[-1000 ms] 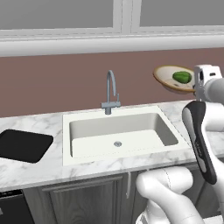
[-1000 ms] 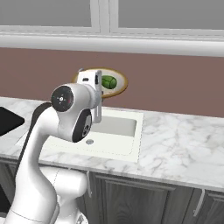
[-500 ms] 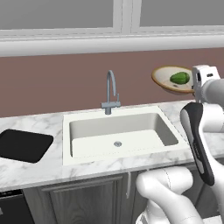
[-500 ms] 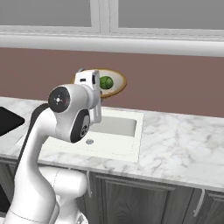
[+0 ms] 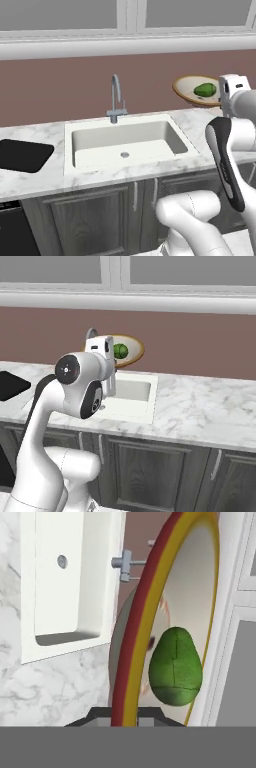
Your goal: Pick the avocado from the sink and place it in the bowl. Then pick the bowl and place it in the microwave. Then close the microwave door and press the start button.
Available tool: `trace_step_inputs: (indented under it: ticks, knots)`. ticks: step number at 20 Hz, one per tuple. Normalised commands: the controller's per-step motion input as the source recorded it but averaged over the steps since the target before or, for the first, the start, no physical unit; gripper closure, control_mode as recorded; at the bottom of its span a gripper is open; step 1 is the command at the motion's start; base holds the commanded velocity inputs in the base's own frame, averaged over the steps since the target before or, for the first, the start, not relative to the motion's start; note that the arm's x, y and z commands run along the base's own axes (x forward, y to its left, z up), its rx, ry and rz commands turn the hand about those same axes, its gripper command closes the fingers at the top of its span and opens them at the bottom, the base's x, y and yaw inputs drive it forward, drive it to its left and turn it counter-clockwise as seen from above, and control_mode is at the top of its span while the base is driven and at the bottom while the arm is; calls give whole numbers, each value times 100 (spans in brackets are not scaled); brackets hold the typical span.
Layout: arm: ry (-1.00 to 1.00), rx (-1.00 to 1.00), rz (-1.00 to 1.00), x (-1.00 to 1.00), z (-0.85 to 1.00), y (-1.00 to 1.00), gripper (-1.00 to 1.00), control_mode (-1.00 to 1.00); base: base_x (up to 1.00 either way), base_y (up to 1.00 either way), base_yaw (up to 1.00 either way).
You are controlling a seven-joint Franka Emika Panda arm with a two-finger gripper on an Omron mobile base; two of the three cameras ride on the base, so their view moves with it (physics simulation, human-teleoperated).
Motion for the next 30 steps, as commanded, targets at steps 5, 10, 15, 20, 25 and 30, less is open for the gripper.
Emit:
trace_step_inputs:
  ticks: [5,10,15,20,25,30]
  knots:
    - [0,0,0,0,0,0,100,100,-25,-17,-27]
    - [0,0,0,0,0,0,100,100,-11,-30,-69]
    - [0,0,0,0,0,0,100,100,-9,-41,-73]
    - [0,0,0,0,0,0,100,100,-3,-45,-71]
    - [0,0,0,0,0,0,100,100,0,-50,-67]
    - [0,0,0,0,0,0,100,100,12,-33,-61]
